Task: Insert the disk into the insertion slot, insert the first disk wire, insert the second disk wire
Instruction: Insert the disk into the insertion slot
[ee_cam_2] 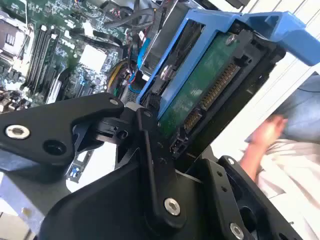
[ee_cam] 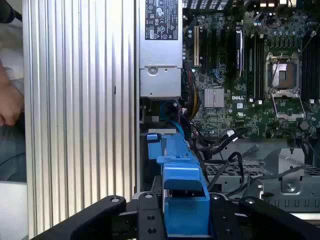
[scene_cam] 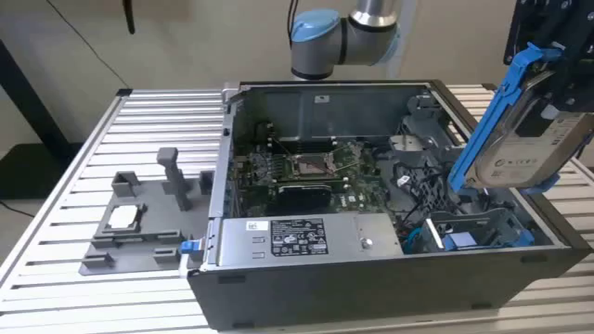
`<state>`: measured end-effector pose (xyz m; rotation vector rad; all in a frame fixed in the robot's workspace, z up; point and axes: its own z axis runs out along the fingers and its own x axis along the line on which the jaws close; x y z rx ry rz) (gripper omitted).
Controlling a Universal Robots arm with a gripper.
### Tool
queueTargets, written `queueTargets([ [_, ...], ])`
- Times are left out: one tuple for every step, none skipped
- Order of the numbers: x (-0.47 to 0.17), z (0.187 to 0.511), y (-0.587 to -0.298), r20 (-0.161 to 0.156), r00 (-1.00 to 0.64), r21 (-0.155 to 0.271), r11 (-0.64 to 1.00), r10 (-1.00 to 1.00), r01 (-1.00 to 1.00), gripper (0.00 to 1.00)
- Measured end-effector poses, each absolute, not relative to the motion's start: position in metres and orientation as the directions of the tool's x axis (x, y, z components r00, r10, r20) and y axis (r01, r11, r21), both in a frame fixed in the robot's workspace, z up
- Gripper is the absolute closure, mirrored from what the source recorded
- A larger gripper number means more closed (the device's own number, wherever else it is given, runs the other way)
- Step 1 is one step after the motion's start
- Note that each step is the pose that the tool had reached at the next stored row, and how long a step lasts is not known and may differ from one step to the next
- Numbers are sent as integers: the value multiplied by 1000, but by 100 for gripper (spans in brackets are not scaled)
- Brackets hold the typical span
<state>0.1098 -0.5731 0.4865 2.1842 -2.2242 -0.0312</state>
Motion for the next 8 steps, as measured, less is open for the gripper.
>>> queueTargets([
  [110,487,-573,3,-18,31,18,-1000,-999,67],
  [110,487,-573,3,-18,30,18,-1000,-999,67],
  [110,487,-573,3,-18,30,18,-1000,-999,67],
  [110,487,-573,3,-18,30,18,-1000,-999,67],
  [110,487,-573,3,-18,30,18,-1000,-999,67],
  [110,487,-573,3,-18,30,18,-1000,-999,67],
  [110,487,-573,3,-18,30,18,-1000,-999,67],
  [110,487,-573,3,-18,30,18,-1000,-999,67],
])
